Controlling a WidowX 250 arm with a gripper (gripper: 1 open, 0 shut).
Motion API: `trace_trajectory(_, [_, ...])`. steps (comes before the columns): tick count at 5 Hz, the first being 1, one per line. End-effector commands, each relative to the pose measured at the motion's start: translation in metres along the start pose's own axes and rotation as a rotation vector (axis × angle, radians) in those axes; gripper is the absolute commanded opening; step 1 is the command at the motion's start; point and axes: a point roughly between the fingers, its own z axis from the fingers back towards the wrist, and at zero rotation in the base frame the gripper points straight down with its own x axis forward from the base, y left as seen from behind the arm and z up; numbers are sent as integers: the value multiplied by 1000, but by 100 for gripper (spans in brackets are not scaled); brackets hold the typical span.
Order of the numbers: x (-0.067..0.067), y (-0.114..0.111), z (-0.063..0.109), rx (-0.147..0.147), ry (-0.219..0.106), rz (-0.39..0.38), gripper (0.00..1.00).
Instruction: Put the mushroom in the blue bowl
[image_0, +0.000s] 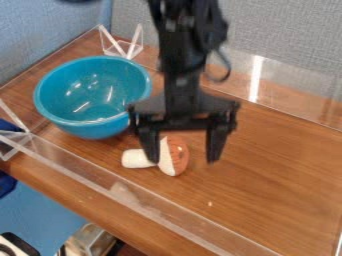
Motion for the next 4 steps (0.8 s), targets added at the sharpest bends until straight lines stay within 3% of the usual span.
trace_trajectory(1, [3, 4, -15, -24, -32, 26, 100])
trace_trajectory(4, [19, 17, -62, -36, -42, 104, 100])
